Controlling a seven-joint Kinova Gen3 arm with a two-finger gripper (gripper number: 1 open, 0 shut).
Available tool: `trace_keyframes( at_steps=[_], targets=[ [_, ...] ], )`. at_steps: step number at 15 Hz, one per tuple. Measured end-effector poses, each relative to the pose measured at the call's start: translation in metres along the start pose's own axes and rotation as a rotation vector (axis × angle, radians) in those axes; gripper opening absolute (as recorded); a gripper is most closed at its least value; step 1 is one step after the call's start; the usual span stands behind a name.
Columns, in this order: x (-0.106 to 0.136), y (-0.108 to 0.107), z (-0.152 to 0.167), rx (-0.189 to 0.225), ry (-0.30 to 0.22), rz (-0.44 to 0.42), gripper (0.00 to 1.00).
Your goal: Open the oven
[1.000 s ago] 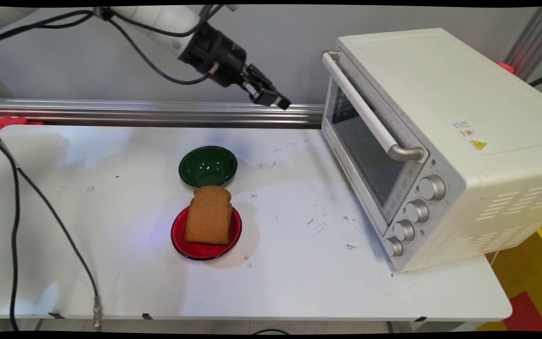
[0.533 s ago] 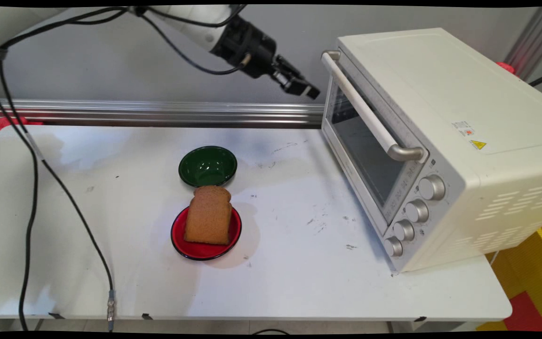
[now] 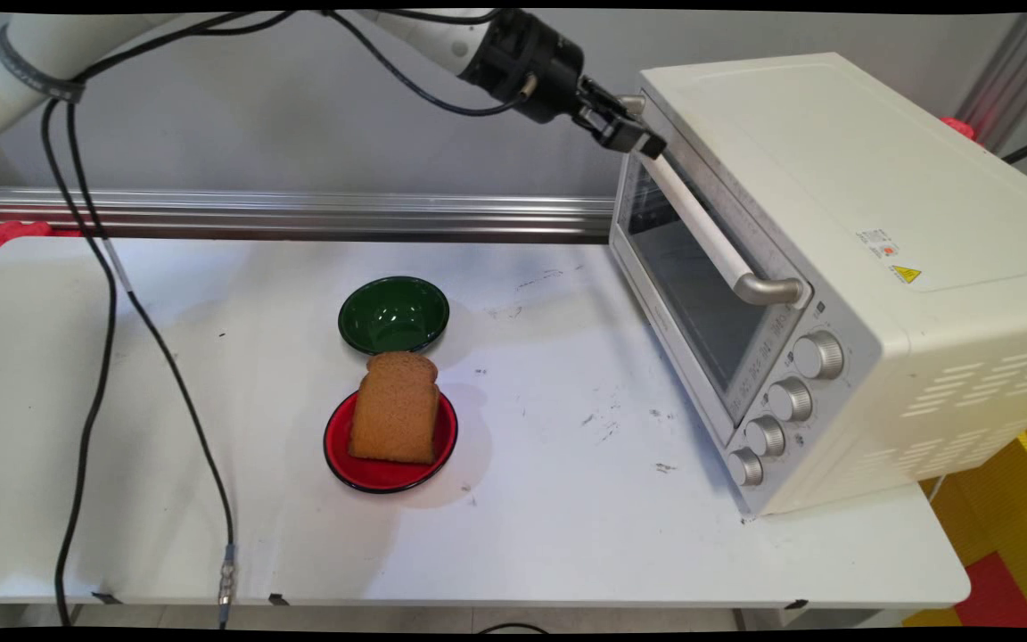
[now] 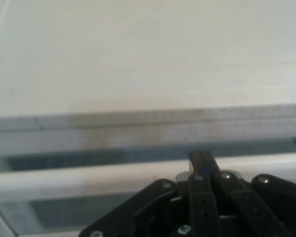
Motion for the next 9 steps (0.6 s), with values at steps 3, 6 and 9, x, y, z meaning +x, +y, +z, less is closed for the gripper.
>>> trace_keyframes(
  at_steps=[3, 6, 9],
  targets=[
    [0.008, -0.001, 0.010, -0.010, 0.010, 0.007, 0.00],
    [0.010, -0.001, 0.021, -0.020, 0.009, 0.000, 0.00],
    [0.010, 0.000, 0.030, -0.029, 0.003, -0.009, 0.00]
  ],
)
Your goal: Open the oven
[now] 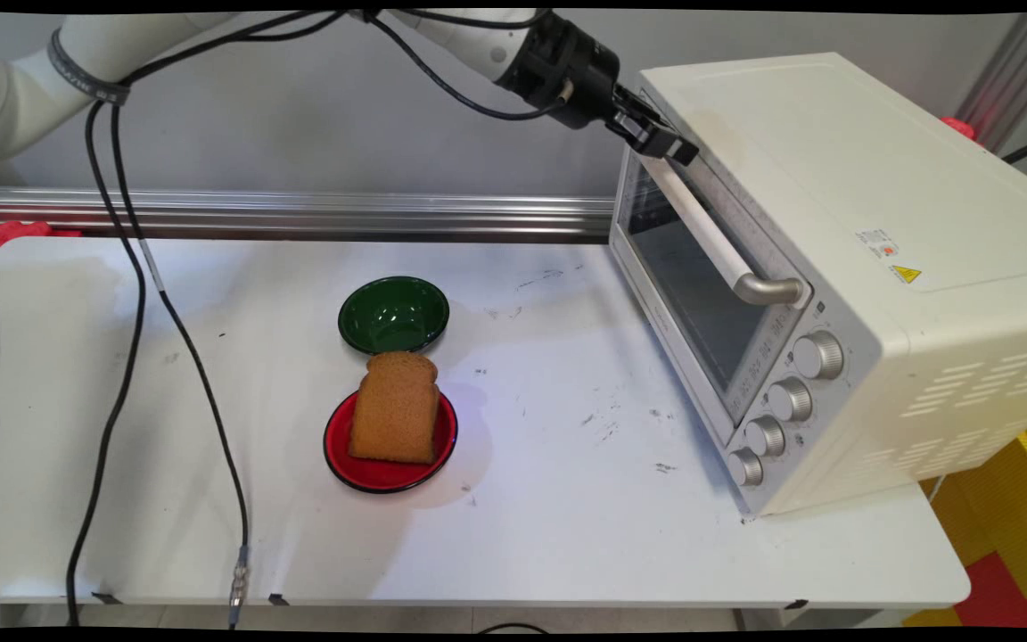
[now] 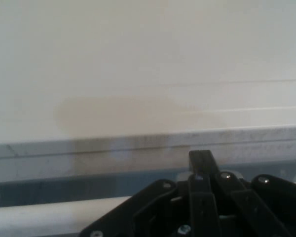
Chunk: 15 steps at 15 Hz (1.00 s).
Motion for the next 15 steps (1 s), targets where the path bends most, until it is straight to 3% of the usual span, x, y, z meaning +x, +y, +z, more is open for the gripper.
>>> trace_keyframes(
  at_steps=[15],
  targets=[
    [-0.016, -0.004, 0.025, -0.021, -0.037, -0.043, 0.00]
  ],
)
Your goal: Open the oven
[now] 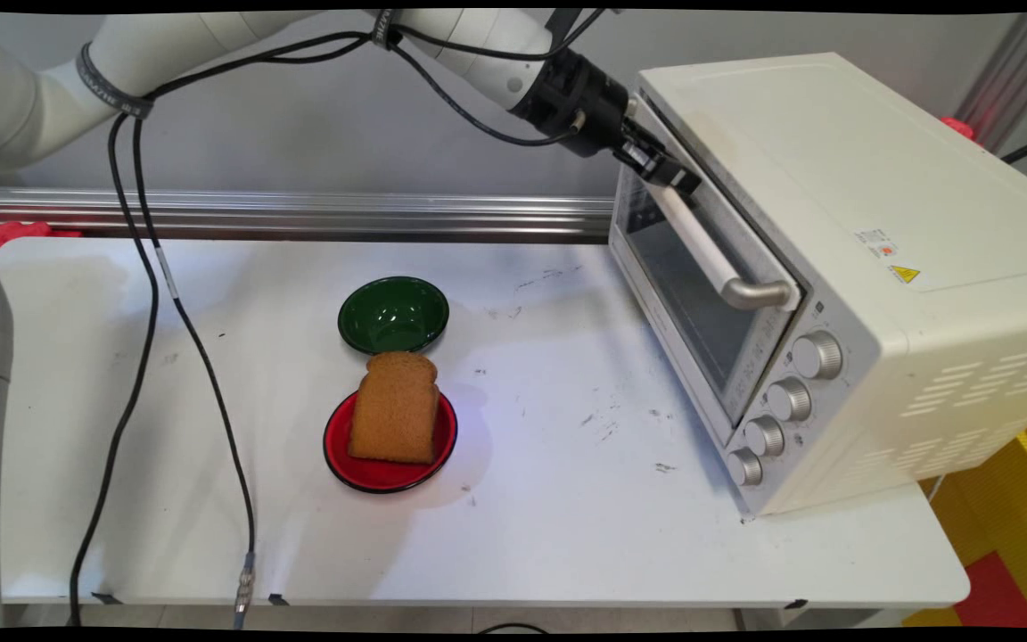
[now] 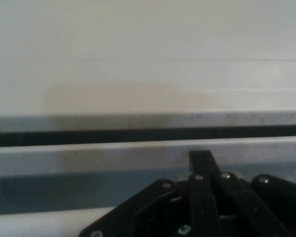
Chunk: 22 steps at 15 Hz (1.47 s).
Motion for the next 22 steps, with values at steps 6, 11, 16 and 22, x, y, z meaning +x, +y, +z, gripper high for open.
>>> trace_keyframes(
  at_steps=[6, 11, 16, 22],
  targets=[
    [-0.021, -0.004, -0.009, 0.000, -0.054, -0.018, 0.00],
    [-0.047, -0.005, -0.023, -0.005, -0.111, -0.045, 0.00],
    [-0.071, -0.005, -0.031, -0.017, -0.156, -0.061, 0.00],
    [-0.089, -0.007, -0.038, -0.032, -0.190, -0.068, 0.00]
  ],
)
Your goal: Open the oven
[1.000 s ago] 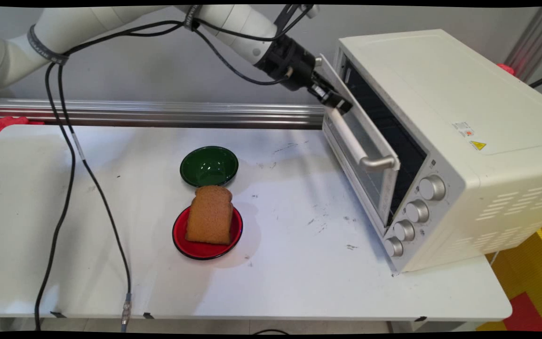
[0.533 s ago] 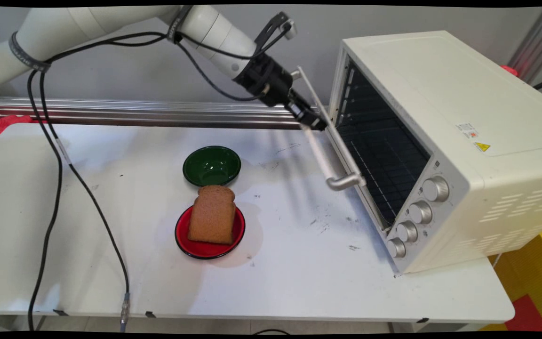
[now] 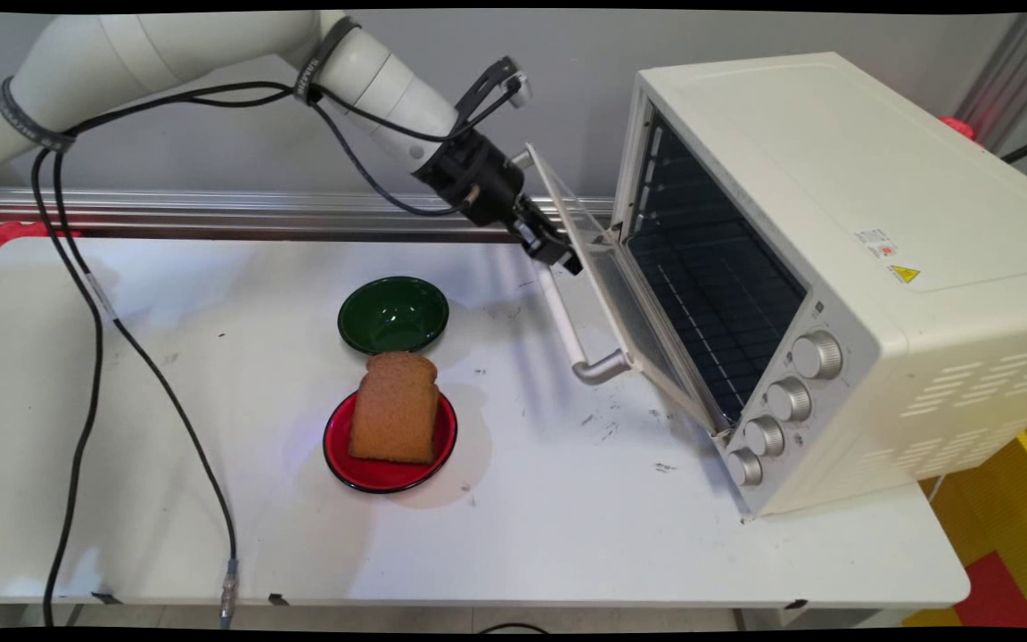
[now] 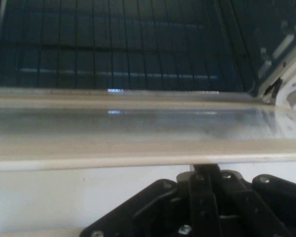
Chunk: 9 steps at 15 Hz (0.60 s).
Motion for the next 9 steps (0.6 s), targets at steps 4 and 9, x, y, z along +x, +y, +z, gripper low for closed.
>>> trace_keyframes(
  at_steps=[4, 9],
  targets=[
    [-0.015, -0.001, -0.006, -0.002, -0.014, -0.006, 0.00],
    [-0.032, -0.003, -0.008, -0.008, -0.024, 0.011, 0.00]
  ],
)
